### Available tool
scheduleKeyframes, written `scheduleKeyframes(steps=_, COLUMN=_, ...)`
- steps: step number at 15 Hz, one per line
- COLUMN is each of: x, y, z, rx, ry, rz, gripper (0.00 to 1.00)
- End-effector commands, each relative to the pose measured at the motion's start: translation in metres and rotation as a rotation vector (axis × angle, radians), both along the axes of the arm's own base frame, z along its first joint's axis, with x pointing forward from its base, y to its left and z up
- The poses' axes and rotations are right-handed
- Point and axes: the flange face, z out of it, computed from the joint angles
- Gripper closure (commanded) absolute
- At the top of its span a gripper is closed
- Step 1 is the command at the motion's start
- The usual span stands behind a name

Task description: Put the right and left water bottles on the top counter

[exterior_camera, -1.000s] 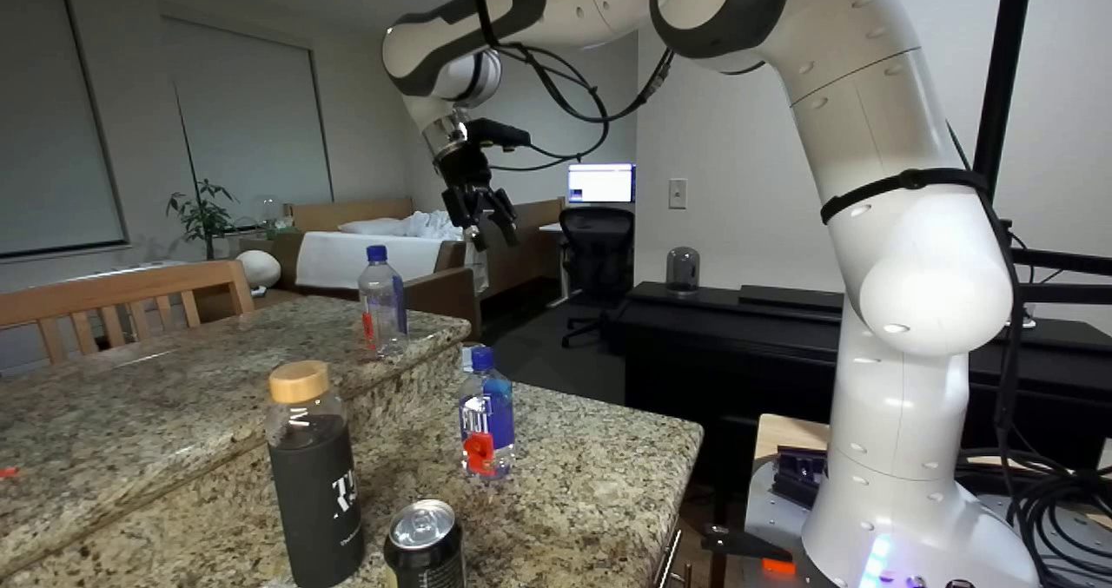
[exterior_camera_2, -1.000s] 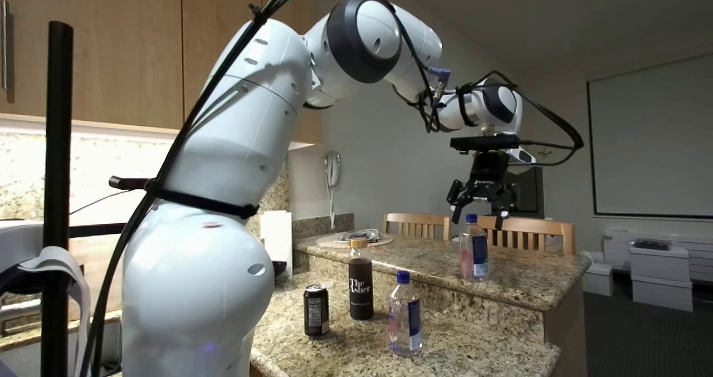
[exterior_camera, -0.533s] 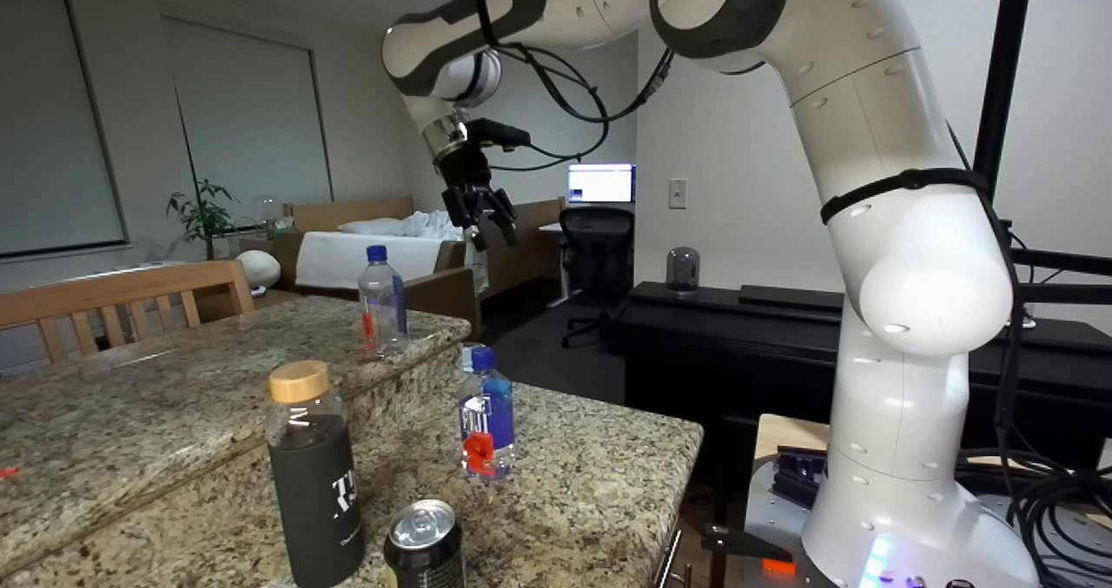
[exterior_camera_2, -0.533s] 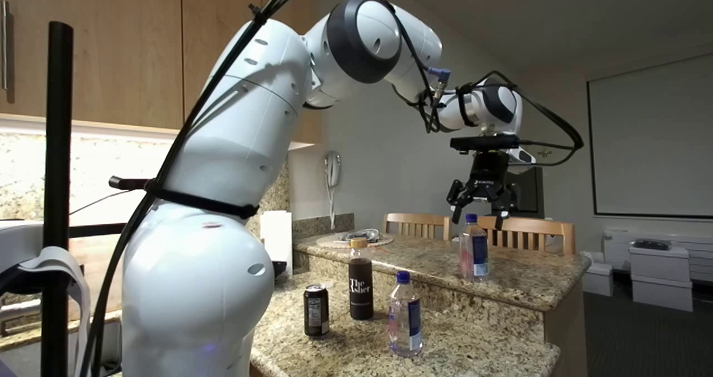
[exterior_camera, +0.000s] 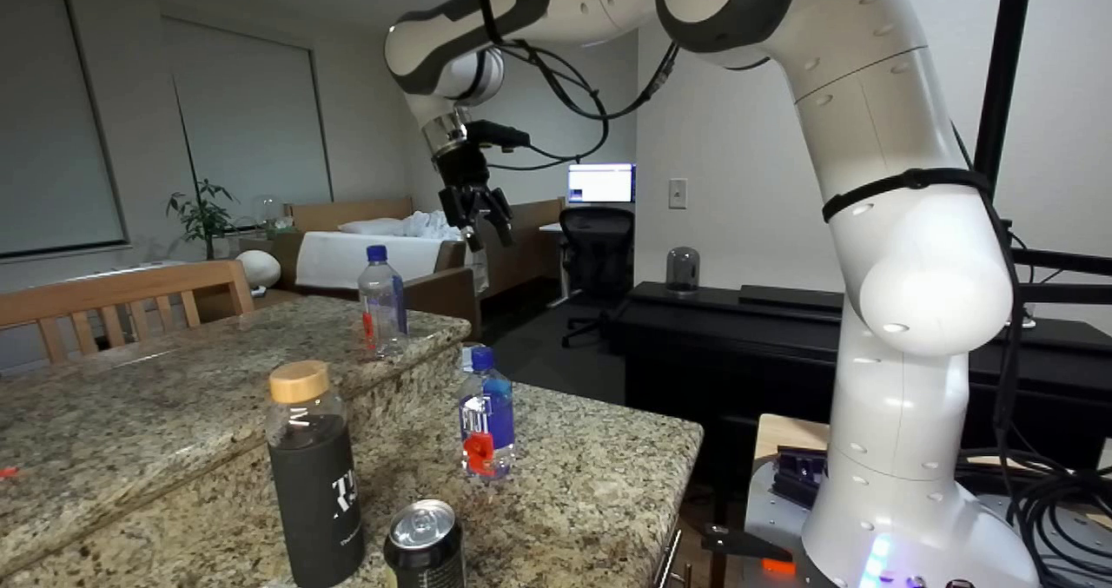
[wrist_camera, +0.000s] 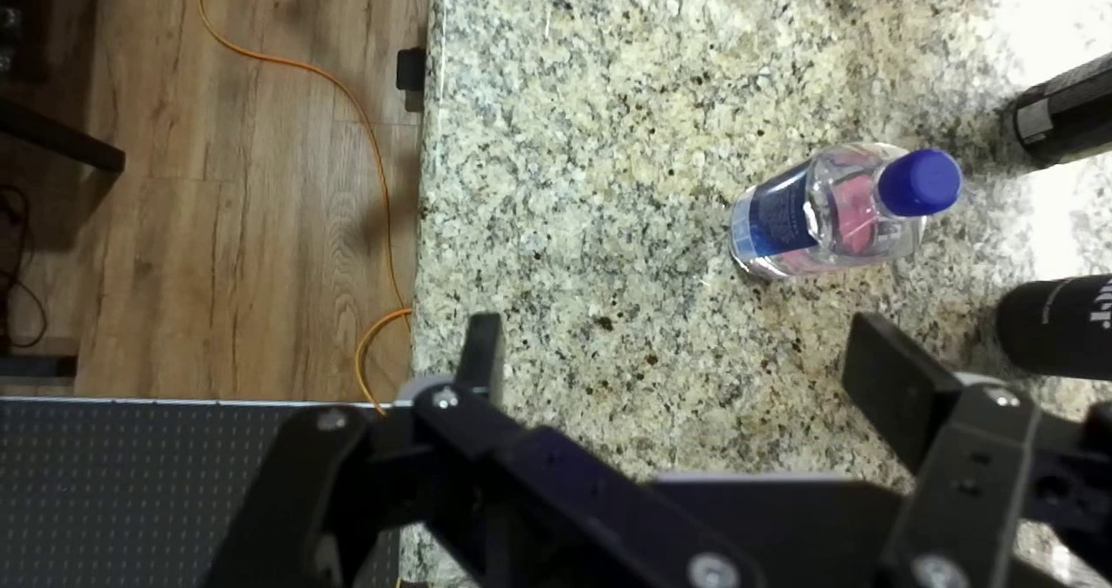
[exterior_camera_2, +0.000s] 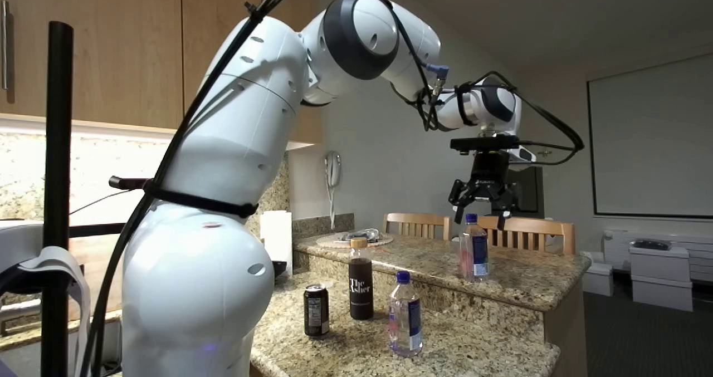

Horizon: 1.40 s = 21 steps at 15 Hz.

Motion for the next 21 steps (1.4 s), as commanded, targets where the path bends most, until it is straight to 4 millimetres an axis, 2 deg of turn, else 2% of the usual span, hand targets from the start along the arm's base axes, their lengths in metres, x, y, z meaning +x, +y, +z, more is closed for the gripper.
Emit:
scheduleKeyframes(steps=1, x=-0.029, y=0.005, z=0.005, rx=0.039, ry=-0.084, rz=0.012, gripper=0.0)
scheduleKeyframes(steps=11, x=-0.11, y=0.038, z=-0.032, rx=0.079, ry=-0.082, rz=0.124, gripper=0.0)
scheduleKeyframes(steps=16, x=-0.137, y=0.07, z=-0.039, rx=0.098, ry=-0.21, rz=0.218, gripper=0.0)
scheduleKeyframes(steps=21, x=-0.153, y=0.102, z=-0.049, rx=0.097, ry=-0.353, rz=0.265, gripper=0.0)
